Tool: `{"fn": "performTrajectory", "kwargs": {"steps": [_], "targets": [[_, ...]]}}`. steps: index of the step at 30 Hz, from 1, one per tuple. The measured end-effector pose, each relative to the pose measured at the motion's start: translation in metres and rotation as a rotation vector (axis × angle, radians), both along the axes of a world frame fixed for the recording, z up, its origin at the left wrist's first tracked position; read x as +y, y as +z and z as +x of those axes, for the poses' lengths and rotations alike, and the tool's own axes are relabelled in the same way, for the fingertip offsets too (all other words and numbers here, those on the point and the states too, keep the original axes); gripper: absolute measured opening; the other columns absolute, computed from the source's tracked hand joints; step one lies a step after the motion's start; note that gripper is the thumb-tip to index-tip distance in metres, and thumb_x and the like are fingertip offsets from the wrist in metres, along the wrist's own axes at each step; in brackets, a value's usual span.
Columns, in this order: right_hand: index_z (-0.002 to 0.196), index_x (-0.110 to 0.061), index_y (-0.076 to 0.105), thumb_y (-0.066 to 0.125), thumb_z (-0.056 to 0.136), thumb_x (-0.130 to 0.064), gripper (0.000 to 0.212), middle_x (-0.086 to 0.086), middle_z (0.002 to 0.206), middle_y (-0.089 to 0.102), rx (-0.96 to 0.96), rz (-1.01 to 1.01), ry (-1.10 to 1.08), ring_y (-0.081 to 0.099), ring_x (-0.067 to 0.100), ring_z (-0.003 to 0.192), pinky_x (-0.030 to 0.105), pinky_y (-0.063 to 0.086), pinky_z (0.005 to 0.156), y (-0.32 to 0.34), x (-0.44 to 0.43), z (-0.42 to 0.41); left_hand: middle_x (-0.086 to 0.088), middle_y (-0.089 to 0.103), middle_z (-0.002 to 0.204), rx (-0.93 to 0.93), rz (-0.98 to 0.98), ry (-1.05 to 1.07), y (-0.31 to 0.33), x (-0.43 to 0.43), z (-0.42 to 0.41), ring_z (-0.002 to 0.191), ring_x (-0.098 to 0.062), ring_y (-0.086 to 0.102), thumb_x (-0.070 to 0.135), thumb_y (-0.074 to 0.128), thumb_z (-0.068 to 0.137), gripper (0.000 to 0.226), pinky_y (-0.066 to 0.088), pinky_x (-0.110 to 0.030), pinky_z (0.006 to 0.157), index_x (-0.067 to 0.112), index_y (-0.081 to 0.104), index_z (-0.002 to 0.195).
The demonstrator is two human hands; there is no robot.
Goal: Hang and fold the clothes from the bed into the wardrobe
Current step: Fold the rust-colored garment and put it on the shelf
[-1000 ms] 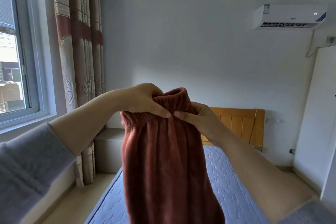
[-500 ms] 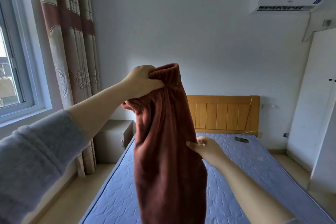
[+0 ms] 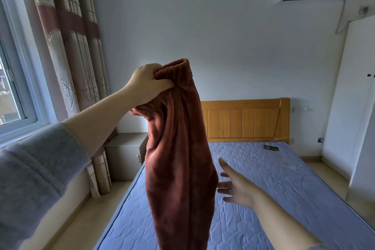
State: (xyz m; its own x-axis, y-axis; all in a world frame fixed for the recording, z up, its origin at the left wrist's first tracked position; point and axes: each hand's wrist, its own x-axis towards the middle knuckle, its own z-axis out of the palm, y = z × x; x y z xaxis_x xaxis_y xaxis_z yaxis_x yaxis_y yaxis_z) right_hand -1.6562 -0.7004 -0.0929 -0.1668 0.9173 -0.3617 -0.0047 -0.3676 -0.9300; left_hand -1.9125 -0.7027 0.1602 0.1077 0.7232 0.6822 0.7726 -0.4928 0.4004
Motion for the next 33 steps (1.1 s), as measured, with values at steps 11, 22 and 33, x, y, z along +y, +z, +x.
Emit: {"fn": "performTrajectory", "kwargs": {"steps": [11, 22, 33], "targets": [[0.103, -0.015, 0.067, 0.055, 0.096, -0.039, 0.027, -0.001, 0.073, 0.055, 0.281, 0.119, -0.12, 0.051, 0.015, 0.073, 0.03, 0.039, 0.066, -0.017, 0.005, -0.001, -0.005, 0.068, 0.083, -0.05, -0.049, 0.007, -0.004, -0.002, 0.008, 0.084, -0.024, 0.062, 0.045, 0.061, 0.062, 0.048, 0.049, -0.036, 0.075, 0.01, 0.068, 0.093], [0.097, -0.017, 0.065, 0.067, 0.087, -0.002, 0.019, 0.007, 0.097, 0.068, 0.306, 0.331, -0.642, 0.065, 0.019, 0.083, 0.031, 0.051, 0.069, -0.003, -0.006, 0.103, 0.0, 0.071, 0.079, -0.094, -0.28, 0.042, -0.059, 0.015, 0.003, 0.081, -0.02, 0.065, 0.037, 0.074, 0.078, 0.011, 0.051, -0.032, 0.073, 0.026, 0.071, 0.078], [0.099, -0.016, 0.068, 0.07, 0.086, -0.007, 0.016, 0.016, 0.112, 0.068, -0.101, 0.358, -0.949, 0.062, 0.036, 0.111, 0.051, 0.046, 0.103, -0.06, -0.053, 0.223, 0.0, 0.073, 0.079, -0.172, -0.532, -0.129, -0.145, 0.016, 0.118, 0.078, -0.019, 0.067, 0.037, 0.074, 0.077, 0.016, 0.054, -0.031, 0.073, 0.023, 0.072, 0.082]]}}
